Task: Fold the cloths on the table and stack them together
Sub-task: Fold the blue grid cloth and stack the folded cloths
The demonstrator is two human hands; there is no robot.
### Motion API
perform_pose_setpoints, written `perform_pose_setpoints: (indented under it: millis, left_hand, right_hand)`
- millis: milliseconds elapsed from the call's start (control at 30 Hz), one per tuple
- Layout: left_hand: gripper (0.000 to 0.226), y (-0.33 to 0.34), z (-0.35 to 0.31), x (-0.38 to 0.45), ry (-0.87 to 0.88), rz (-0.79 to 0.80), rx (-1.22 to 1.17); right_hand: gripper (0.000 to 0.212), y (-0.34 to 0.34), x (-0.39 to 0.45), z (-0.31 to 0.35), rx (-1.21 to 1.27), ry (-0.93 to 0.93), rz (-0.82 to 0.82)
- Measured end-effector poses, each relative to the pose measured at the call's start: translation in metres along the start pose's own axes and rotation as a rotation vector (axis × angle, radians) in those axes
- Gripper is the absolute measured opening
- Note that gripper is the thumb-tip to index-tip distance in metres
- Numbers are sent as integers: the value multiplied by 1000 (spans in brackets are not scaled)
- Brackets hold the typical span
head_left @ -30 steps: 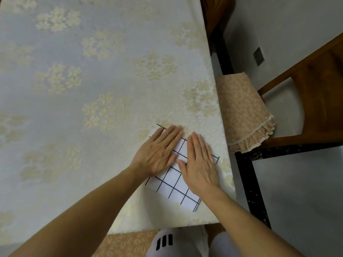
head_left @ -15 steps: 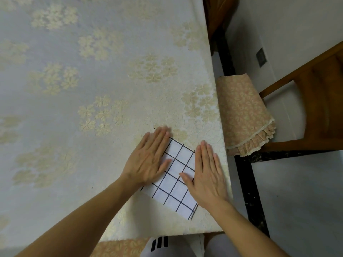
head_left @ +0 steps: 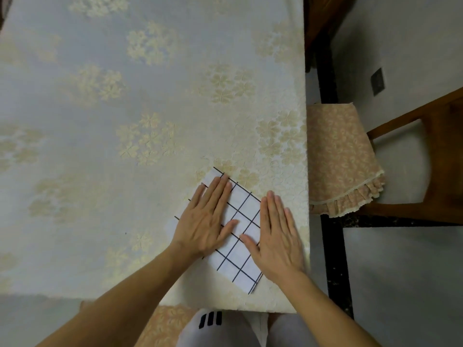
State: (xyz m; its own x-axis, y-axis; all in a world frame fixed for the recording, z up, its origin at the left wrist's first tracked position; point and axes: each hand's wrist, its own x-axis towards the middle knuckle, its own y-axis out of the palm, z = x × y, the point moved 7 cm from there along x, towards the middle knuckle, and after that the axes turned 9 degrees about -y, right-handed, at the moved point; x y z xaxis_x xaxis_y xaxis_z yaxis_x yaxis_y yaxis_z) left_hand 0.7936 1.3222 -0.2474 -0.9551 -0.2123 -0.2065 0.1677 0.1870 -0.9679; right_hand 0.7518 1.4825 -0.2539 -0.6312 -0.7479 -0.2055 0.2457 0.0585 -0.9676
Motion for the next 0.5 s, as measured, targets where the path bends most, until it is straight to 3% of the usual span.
perform_pose_setpoints:
  millis: [367,500]
  left_hand:
    - [78,-5,-1,0,-23,5,31]
    - [75,-27,5,-16,-244,-46,6]
  right_hand:
    - [86,-5,3,1,69,-33,25]
    - [84,-31,8,-7,87,-177,3]
